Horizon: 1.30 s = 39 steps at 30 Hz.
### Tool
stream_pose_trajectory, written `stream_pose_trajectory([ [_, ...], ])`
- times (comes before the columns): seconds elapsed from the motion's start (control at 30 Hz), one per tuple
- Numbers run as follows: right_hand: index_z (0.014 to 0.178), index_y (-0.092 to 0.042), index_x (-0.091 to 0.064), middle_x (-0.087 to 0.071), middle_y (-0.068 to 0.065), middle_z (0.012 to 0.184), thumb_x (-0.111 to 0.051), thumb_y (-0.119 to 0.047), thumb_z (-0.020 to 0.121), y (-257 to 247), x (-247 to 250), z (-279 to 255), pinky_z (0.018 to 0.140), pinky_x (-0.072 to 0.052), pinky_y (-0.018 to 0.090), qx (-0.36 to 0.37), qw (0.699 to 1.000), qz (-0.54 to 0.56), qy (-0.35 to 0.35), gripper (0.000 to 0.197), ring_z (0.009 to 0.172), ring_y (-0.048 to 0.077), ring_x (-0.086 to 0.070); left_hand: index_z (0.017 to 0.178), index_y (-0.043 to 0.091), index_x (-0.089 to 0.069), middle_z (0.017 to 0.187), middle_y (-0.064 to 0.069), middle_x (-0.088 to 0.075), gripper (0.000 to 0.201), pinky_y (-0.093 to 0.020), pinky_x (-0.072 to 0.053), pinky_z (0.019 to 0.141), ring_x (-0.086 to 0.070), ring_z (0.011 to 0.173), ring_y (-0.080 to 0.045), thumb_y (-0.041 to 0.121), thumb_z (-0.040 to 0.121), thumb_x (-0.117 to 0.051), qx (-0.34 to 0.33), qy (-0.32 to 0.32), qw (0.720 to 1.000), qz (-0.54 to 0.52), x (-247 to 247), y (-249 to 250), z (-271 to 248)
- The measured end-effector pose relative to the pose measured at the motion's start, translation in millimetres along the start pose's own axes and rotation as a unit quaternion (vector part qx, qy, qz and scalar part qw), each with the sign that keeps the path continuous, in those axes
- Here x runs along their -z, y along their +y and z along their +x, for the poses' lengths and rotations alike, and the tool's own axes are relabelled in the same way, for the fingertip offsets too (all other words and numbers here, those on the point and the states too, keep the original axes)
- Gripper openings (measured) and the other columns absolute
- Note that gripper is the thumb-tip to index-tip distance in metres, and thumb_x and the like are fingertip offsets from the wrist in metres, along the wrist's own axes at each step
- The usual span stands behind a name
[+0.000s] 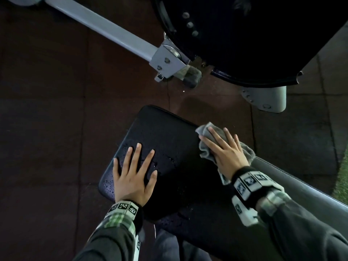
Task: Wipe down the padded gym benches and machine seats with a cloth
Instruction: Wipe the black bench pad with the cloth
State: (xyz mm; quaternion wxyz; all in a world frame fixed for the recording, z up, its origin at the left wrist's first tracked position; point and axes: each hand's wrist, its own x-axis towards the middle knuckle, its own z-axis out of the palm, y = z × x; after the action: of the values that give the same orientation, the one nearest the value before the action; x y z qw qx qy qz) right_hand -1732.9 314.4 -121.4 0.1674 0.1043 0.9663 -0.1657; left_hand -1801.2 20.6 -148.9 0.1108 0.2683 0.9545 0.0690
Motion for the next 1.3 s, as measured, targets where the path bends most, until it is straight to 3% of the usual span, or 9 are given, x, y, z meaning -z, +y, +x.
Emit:
stream_pose_trajectory([
  [0.1, 0.141, -0.041, -0.024, -0.030, -0.011, 0.151, -0.030, -0.053, 0.086, -26.9, -2.3, 19.3, 0.104, -0.025, 0.060, 0.031, 0.999, -0.019, 0.014, 0.056, 0.136, 0.042, -0.027, 0.152, 0.040, -0.030, 0.164, 0.002, -0.018, 0.059, -0.055, -0.008, 0.119, -0.015, 0.151, -0.020, 0.056, 0.095, -0.032, 0.002, -0.003, 1.000, 0.002, 0.9, 0.6, 0.7],
  [0.23, 0.146, -0.027, -0.021, -0.035, -0.011, 0.147, -0.035, -0.048, 0.086, -41.6, -24.7, -1.7, 0.112, -0.022, 0.053, 0.099, 0.994, -0.019, 0.030, 0.065, 0.139, 0.029, -0.018, 0.152, 0.040, -0.029, 0.164, 0.003, -0.017, 0.060, -0.054, -0.006, 0.120, -0.011, 0.152, -0.019, 0.056, 0.095, -0.032, 0.002, -0.009, 1.000, -0.002, 1.5, 0.4, 0.9],
  [0.37, 0.148, -0.036, -0.013, -0.021, -0.016, 0.153, -0.037, -0.034, 0.084, -14.3, -41.6, -54.2, 0.110, -0.018, 0.049, 0.170, 0.983, -0.074, 0.006, 0.068, 0.140, 0.027, -0.018, 0.152, 0.042, -0.027, 0.165, 0.005, -0.014, 0.059, -0.053, -0.004, 0.120, -0.010, 0.152, -0.018, 0.056, 0.094, -0.033, 0.005, -0.013, 1.000, -0.005, 1.5, -0.4, 1.3],
  [0.43, 0.146, -0.042, -0.011, -0.014, -0.014, 0.154, -0.037, -0.034, 0.082, 2.8, -37.7, -71.3, 0.110, -0.023, 0.056, 0.135, 0.988, -0.074, 0.021, 0.070, 0.139, 0.028, -0.020, 0.151, 0.043, -0.026, 0.165, 0.005, -0.014, 0.058, -0.052, -0.003, 0.120, -0.009, 0.152, -0.017, 0.056, 0.095, -0.033, 0.003, -0.010, 1.000, -0.016, 1.5, -1.5, 1.5],
  [0.6, 0.139, -0.057, -0.013, -0.001, -0.006, 0.158, -0.028, -0.046, 0.084, 22.8, -15.8, -60.1, 0.110, -0.007, 0.058, -0.043, 0.998, -0.032, 0.013, 0.058, 0.141, 0.040, -0.007, 0.149, 0.034, -0.039, 0.163, 0.002, -0.020, 0.055, -0.047, -0.004, 0.121, -0.016, 0.151, -0.018, 0.049, 0.097, -0.035, -0.009, 0.013, 0.998, -0.064, 1.4, -10.8, -2.3],
  [0.77, 0.139, -0.044, -0.024, -0.020, 0.006, 0.155, -0.029, -0.046, 0.085, -19.5, -19.1, -13.6, 0.108, -0.015, 0.062, -0.081, 0.996, -0.013, 0.018, 0.054, 0.134, 0.050, -0.022, 0.150, 0.037, -0.034, 0.163, -0.003, -0.022, 0.056, -0.042, 0.002, 0.121, -0.016, 0.150, -0.026, 0.058, 0.100, -0.022, 0.045, 0.016, 0.998, -0.050, 2.0, -27.9, -18.8],
  [0.9, 0.134, -0.038, -0.041, -0.030, 0.007, 0.151, -0.038, -0.037, 0.080, -67.0, -29.9, -14.6, 0.104, -0.023, 0.066, 0.033, 0.998, -0.039, 0.047, 0.054, 0.129, 0.053, -0.029, 0.150, 0.038, -0.032, 0.163, -0.002, -0.022, 0.057, -0.040, 0.003, 0.121, -0.016, 0.150, -0.024, 0.060, 0.100, -0.017, 0.047, 0.006, 0.998, -0.043, 1.4, -29.0, -19.1],
  [1.1, 0.136, -0.050, -0.034, -0.022, -0.004, 0.153, -0.039, -0.041, 0.082, -54.1, -60.1, -89.4, 0.110, -0.024, 0.054, 0.246, 0.961, -0.128, -0.011, 0.055, 0.135, 0.037, -0.026, 0.149, 0.038, -0.036, 0.163, -0.001, -0.022, 0.055, -0.045, -0.006, 0.120, -0.019, 0.150, -0.025, 0.055, 0.098, -0.029, 0.050, 0.023, 0.998, -0.035, -2.1, -29.3, -20.5],
  [1.3, 0.139, -0.053, -0.021, -0.019, -0.004, 0.154, -0.036, -0.037, 0.079, -3.6, -40.5, -90.5, 0.110, -0.023, 0.056, 0.090, 0.990, -0.106, 0.014, 0.064, 0.137, 0.037, -0.019, 0.149, 0.038, -0.036, 0.162, 0.000, -0.023, 0.055, -0.048, -0.010, 0.120, -0.019, 0.150, -0.024, 0.054, 0.097, -0.031, 0.049, 0.039, 0.997, -0.034, -5.0, -28.8, -20.4],
])
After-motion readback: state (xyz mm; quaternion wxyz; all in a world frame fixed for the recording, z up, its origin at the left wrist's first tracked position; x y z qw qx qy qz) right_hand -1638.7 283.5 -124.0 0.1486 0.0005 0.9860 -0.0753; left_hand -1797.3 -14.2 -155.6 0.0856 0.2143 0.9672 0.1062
